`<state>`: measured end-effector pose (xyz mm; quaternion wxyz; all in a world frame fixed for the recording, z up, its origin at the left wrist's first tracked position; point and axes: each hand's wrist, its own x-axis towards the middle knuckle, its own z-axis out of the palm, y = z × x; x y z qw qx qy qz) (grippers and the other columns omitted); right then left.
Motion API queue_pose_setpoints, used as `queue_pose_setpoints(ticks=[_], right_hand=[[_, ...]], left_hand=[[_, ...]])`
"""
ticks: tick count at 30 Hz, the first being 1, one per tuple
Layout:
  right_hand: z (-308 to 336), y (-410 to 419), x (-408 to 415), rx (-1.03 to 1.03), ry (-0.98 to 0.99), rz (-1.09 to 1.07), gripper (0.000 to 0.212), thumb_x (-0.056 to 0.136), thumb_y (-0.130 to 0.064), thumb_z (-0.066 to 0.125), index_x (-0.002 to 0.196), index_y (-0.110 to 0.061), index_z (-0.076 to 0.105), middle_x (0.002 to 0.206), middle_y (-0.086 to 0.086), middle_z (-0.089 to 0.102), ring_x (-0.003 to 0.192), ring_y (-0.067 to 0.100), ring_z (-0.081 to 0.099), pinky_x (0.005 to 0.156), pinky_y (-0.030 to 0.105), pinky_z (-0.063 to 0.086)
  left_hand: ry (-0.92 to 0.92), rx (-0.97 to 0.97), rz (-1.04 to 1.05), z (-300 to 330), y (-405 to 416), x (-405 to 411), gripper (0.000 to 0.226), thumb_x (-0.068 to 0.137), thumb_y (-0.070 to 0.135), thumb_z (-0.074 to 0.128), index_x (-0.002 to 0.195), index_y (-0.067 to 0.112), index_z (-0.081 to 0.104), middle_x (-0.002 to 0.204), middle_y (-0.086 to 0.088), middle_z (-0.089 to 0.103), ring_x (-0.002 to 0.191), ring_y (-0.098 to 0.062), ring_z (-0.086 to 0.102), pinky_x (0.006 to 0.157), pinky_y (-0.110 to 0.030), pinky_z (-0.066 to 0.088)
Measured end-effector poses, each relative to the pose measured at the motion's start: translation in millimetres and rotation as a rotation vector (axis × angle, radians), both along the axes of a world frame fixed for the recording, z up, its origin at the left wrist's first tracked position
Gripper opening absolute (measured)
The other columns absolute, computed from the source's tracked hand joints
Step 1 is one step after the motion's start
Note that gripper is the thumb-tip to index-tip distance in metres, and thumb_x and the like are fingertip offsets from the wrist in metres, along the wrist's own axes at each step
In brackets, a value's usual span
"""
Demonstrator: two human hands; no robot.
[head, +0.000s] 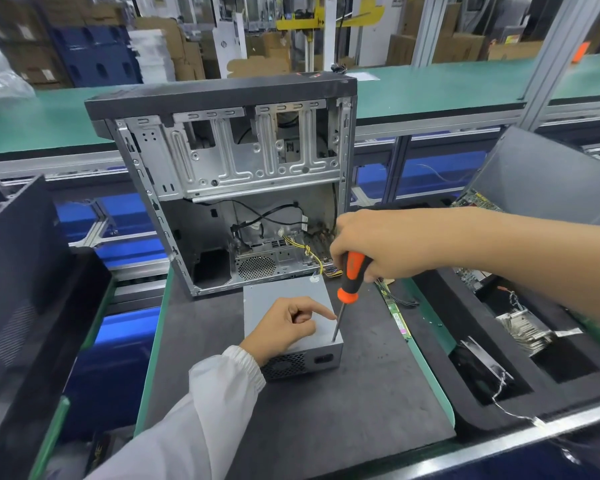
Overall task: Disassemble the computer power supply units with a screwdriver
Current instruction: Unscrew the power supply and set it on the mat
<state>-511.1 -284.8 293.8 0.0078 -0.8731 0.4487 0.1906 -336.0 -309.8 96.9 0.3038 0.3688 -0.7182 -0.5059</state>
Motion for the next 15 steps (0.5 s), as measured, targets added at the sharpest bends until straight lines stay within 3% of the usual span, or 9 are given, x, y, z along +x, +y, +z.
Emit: queue_pose_setpoints(ticks=[2, 4, 7, 10, 12, 15], right_hand=[[2.2, -0.6, -0.2, 0.02, -0.013, -0.026, 0.028, 0.082, -0.02, 0.07, 0.109, -0.021, 0.063, 0.103, -0.003, 0.057, 0.094, 0.015, 0.051, 0.083, 0.03, 0.047], [4.0, -1.3, 0.7, 0.04, -0.03, -0.032, 0.026, 0.081, -0.019, 0.071, 0.106, -0.022, 0.064, 0.101, -0.004, 0.062, 0.093, 0.018, 0.056, 0.083, 0.038, 0.051], [3.3, -4.1, 2.7, 0.028, -0.055, -0.01, 0.03, 0.079, -0.016, 0.072, 0.106, -0.028, 0.065, 0.093, -0.011, 0.053, 0.094, 0.018, 0.056, 0.077, 0.037, 0.051], [-2.2, -9.4, 4.3, -0.027, -0.093, 0.02, 0.037, 0.079, -0.006, 0.065, 0.104, -0.033, 0.067, 0.093, -0.015, 0.049, 0.095, 0.018, 0.055, 0.066, 0.033, 0.047], [-6.5, -11.8, 6.4, -0.032, -0.136, 0.019, 0.04, 0.078, 0.0, 0.059, 0.101, -0.032, 0.069, 0.094, -0.012, 0.052, 0.092, 0.019, 0.056, 0.069, 0.038, 0.05], [-5.2, -13.4, 7.5, 0.011, -0.137, -0.023, 0.021, 0.079, -0.019, 0.069, 0.099, -0.026, 0.067, 0.086, -0.011, 0.058, 0.081, 0.012, 0.061, 0.071, 0.033, 0.05]], left_hand=[[-0.022, -0.013, -0.009, 3.0, 1.4, 0.7, 0.042, 0.083, -0.019, 0.046, 0.1, 0.006, 0.075, 0.067, -0.008, 0.022, 0.056, -0.008, 0.026, 0.056, -0.015, 0.025], [-0.03, -0.009, -0.019, 4.7, 2.2, 1.3, 0.043, 0.082, -0.019, 0.046, 0.101, 0.006, 0.074, 0.067, -0.007, 0.023, 0.056, -0.007, 0.027, 0.057, -0.015, 0.026], [-0.034, -0.002, -0.068, 6.7, 1.2, 1.2, 0.035, 0.085, -0.014, 0.054, 0.106, 0.007, 0.074, 0.066, 0.004, 0.027, 0.059, -0.006, 0.03, 0.061, -0.013, 0.029], [-0.034, -0.018, -0.137, 10.0, 0.1, -3.8, 0.022, 0.089, 0.008, 0.069, 0.11, 0.011, 0.074, 0.063, 0.009, 0.028, 0.059, -0.007, 0.028, 0.06, -0.014, 0.027], [-0.007, -0.033, -0.134, 10.7, 0.2, -7.7, 0.018, 0.088, 0.013, 0.071, 0.105, 0.009, 0.077, 0.06, 0.007, 0.029, 0.057, -0.008, 0.027, 0.058, -0.015, 0.026], [0.018, -0.055, -0.102, 7.7, 0.9, -11.9, 0.011, 0.086, 0.009, 0.072, 0.096, 0.006, 0.077, 0.053, 0.012, 0.034, 0.057, -0.011, 0.027, 0.058, -0.02, 0.026]])
